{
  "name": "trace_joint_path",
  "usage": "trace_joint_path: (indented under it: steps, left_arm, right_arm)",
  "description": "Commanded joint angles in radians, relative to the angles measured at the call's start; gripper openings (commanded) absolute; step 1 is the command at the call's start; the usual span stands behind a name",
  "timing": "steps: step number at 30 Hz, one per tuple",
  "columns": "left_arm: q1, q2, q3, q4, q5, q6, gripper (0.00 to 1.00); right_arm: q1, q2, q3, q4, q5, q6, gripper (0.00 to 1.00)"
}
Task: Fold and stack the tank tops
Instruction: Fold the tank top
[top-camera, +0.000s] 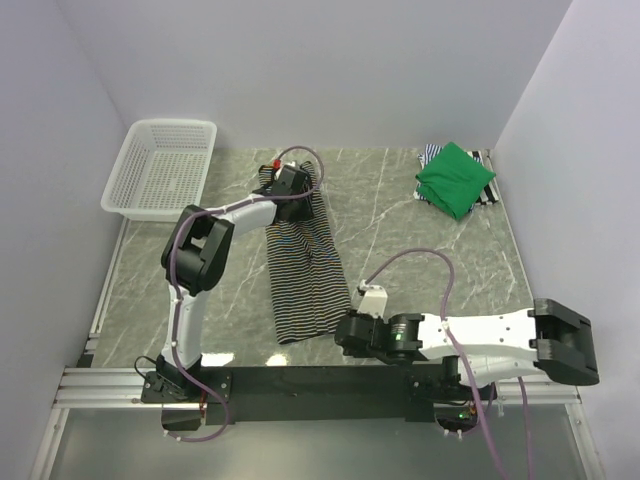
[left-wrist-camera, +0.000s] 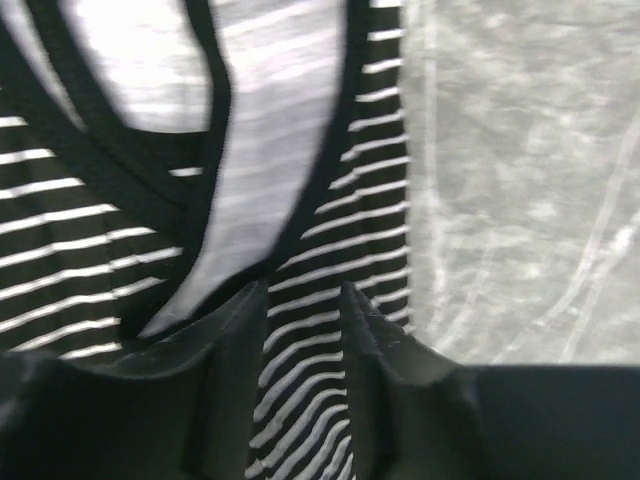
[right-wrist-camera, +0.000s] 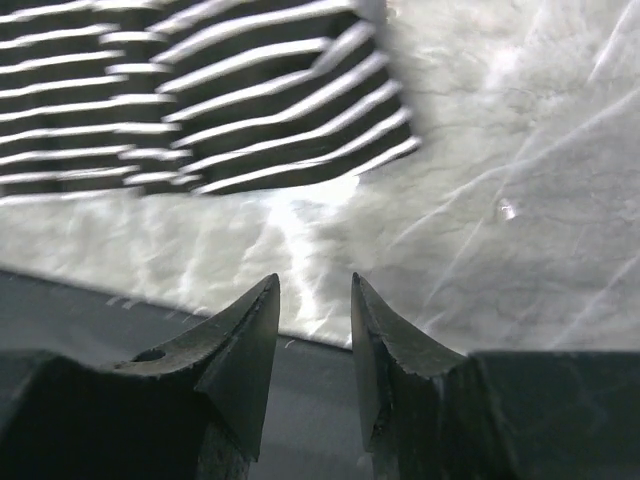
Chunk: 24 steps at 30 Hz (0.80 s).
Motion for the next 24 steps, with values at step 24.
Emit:
trace_joint_path:
  steps: [24]
  left_arm:
    - [0.002,-0.130,-0.050,-0.107,-0.096,-0.031,0.52]
  right_arm:
    - [-0.006,0.465,0.465,-0.052,0.202,-0.301,0.43]
